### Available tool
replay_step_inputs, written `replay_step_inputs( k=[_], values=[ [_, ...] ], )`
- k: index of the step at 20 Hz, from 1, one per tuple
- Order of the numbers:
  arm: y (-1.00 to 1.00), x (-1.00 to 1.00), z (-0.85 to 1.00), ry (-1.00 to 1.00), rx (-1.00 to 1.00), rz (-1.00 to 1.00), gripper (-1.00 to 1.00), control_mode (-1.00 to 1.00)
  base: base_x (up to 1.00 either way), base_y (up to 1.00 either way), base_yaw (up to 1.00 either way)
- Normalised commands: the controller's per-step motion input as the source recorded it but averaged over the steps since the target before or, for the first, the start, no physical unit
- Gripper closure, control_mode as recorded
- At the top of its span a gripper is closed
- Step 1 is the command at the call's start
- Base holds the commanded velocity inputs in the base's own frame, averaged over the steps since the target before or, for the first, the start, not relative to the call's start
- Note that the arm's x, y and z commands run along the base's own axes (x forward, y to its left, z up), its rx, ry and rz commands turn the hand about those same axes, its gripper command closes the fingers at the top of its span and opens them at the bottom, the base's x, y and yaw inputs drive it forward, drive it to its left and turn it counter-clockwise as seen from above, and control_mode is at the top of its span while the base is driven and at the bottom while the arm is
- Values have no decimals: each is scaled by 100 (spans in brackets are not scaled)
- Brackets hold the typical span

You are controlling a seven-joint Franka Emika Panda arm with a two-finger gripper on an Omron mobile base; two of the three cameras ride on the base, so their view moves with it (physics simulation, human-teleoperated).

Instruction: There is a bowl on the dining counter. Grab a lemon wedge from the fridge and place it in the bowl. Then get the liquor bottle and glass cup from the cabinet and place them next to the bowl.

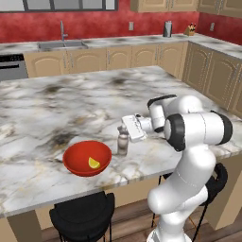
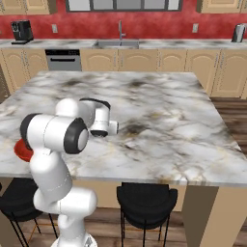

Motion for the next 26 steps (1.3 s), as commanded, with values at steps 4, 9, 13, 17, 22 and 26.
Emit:
replay_step_inputs(
  k=[4,9,13,17,22,26],
  values=[
    [6,9,-23,1,-3,0,100,-100,0,0,0],
    [7,10,-21,0,-4,0,100,-100,0,0,0],
    [10,1,-18,0,-3,0,100,-100,0,0,0],
    [8,0,-22,0,-1,0,100,-100,0,0,0],
    [0,-23,-14,-2,0,0,-100,-100,0,0,0],
    [0,-25,-1,-10,0,0,-100,-100,0,0,0]
  ],
)
